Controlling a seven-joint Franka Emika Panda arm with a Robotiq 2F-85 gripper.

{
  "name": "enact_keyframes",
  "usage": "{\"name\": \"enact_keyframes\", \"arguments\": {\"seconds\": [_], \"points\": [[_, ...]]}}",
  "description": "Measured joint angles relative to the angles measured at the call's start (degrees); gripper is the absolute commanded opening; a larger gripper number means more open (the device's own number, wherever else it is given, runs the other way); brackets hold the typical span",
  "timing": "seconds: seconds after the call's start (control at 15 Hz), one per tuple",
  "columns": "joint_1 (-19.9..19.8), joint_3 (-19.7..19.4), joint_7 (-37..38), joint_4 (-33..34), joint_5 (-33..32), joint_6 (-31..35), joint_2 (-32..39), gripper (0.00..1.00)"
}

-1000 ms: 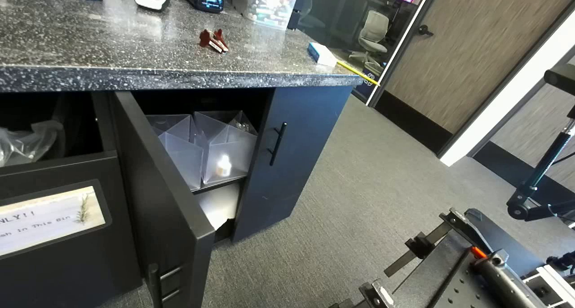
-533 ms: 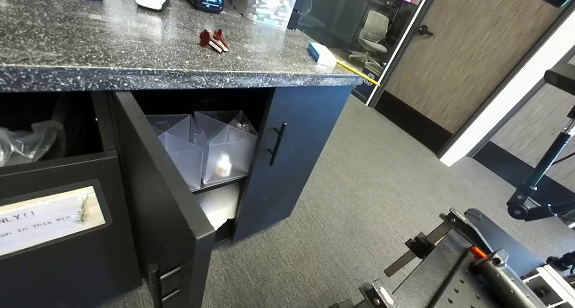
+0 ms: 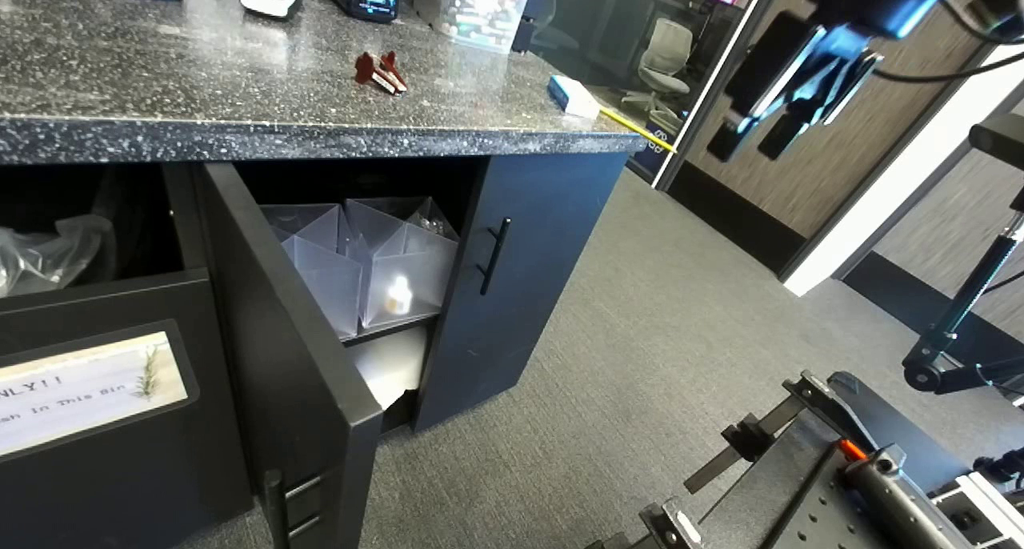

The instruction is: Open the cabinet door on the right

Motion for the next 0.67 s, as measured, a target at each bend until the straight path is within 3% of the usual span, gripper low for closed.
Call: {"name": "enact_keyframes", "arguments": {"seconds": [0.67], "points": [[-0.6,0.5,-1.4,27.0,2.7,6.2,36.0,1.0]]}}
